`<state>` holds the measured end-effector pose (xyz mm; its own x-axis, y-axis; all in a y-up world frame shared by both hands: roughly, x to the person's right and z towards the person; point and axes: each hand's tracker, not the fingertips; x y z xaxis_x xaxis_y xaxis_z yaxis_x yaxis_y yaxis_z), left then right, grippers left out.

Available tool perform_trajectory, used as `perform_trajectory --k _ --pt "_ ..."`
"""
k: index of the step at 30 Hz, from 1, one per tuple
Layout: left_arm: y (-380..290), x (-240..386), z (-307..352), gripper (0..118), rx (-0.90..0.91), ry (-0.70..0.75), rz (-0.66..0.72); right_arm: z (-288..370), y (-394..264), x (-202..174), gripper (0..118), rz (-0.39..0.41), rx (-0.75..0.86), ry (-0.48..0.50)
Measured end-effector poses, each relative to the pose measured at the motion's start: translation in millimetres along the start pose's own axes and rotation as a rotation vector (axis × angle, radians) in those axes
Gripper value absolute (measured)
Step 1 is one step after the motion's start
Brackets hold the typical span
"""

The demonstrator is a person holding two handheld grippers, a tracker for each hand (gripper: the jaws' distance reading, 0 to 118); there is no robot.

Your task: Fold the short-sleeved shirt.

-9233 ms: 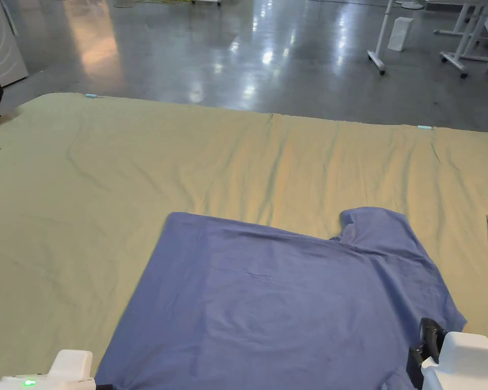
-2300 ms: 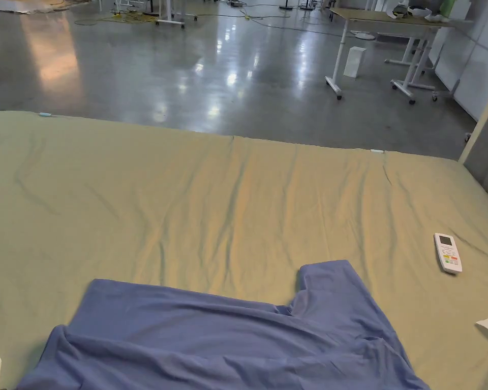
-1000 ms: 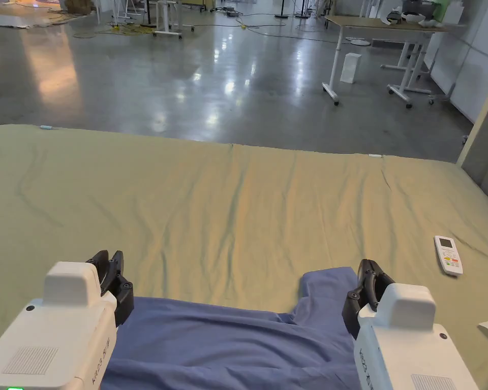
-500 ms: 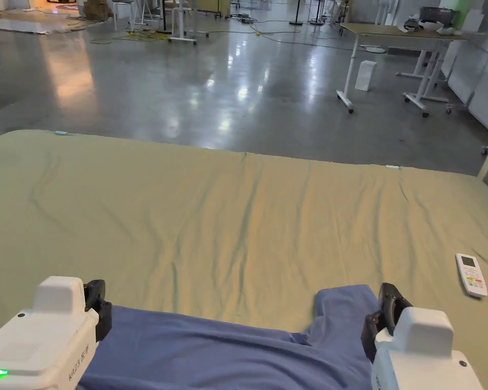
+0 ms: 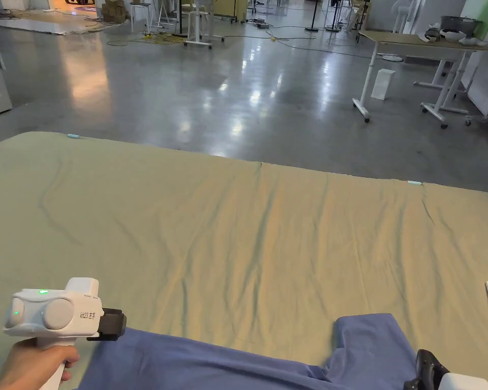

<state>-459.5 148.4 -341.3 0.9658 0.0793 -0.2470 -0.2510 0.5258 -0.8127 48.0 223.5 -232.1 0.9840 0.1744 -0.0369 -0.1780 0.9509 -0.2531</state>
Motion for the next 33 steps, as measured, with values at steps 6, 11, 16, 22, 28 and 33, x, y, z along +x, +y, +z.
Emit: perform_trajectory --k 6,11,16,22,28,33 --pt "5 13 -39 74 -0.107 0.043 -0.070 -6 -12 10 0 0.001 -0.055 -0.022" --pt "5 28 -39 65 -0.103 0.090 -0.170 -10 -20 17 0 0.003 -0.094 -0.037" --pt "0 43 -36 17 -0.083 0.045 -0.280 -19 -26 25 0 -0.004 -0.135 -0.033" --pt "-5 38 -23 6 -0.048 0.015 -0.263 -65 -21 49 0 -0.032 -0.294 0.038" --pt "-13 26 4 6 0.057 -0.010 -0.214 -146 -26 75 41 -0.041 -0.552 0.112" --pt "-21 22 23 6 0.121 -0.011 -0.177 -205 -44 78 59 0.030 -0.710 0.143"
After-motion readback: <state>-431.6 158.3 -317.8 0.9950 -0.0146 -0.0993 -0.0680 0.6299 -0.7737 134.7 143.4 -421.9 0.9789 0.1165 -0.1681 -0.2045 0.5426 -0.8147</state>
